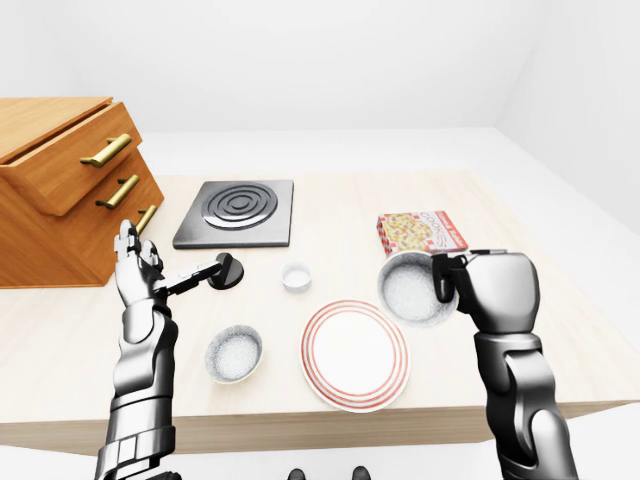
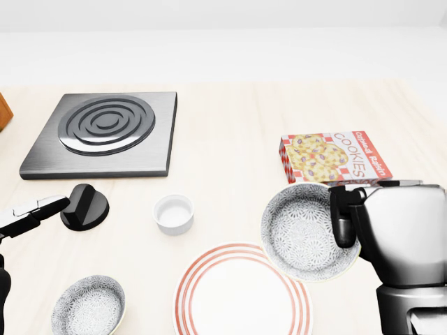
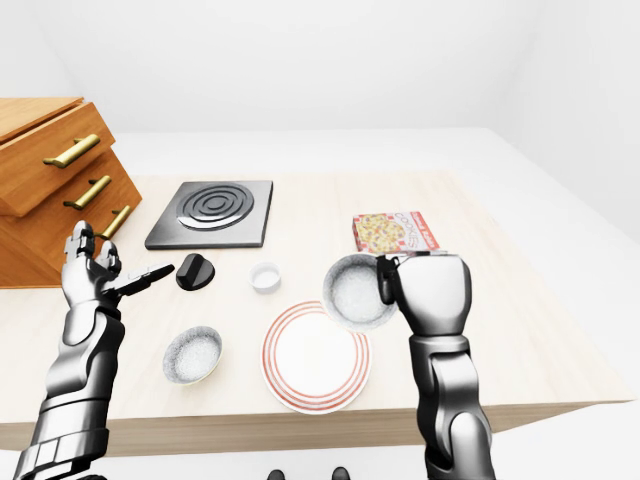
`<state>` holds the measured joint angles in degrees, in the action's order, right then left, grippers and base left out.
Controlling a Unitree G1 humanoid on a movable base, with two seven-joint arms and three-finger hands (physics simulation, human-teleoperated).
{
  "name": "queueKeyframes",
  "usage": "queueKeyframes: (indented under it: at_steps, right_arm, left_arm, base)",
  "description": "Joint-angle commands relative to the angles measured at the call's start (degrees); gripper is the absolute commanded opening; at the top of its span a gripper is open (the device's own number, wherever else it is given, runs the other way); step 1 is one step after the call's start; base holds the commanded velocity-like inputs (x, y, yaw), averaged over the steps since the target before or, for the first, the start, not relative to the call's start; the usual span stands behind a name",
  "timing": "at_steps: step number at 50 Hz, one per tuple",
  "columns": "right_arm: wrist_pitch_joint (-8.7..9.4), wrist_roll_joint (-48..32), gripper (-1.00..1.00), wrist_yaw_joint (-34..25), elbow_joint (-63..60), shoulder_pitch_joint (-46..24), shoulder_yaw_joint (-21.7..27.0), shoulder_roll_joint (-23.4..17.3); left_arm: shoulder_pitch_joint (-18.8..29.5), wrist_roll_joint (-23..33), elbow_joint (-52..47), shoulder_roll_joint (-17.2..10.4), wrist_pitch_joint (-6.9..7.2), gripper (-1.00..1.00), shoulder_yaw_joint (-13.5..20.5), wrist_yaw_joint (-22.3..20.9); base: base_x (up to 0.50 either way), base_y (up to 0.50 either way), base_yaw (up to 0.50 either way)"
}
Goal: Pick the akita bowl next to the plate and place it on the plate.
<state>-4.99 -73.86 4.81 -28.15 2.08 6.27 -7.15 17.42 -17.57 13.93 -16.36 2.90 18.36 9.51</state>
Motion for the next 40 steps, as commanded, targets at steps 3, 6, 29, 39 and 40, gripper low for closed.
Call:
queueKeyframes:
  at_steps: [3,6,29,39,40]
  right_arm:
    - [-0.01,8.54,-1.00,6.77,8.59,1.37,-3.11,1.48]
    - [-0.01,9.12,-1.00,7.24,9.93,1.49,-3.93,1.60]
    - [-0.01,6.01,-1.00,12.76,22.26,1.26,-10.97,2.02]
    - [-0.01,5.01,-1.00,14.40,25.72,0.76,-12.90,2.03]
    - [-0.01,4.85,-1.00,14.51,25.81,0.83,-13.02,2.03]
  left_arm:
    - [-0.24,-0.02,-0.65,0.06,0.39,1.00,0.02,0.07]
    - [-0.23,0.04,-0.47,0.09,0.23,1.00,0.02,0.02]
    - [0.04,-0.19,-0.08,-0.06,0.16,1.00,0.10,0.03]
    - [-0.12,-0.29,-0.67,-0.10,0.52,1.00,0.08,0.15]
    - [-0.14,-0.29,-0.70,-0.09,0.56,1.00,0.11,0.16]
  base:
    - [0.00,0.00,0.00]
    - [0.00,0.00,0.00]
    - [0.00,0.00,0.00]
    - [0.00,0.00,0.00]
    - [0.00,0.00,0.00]
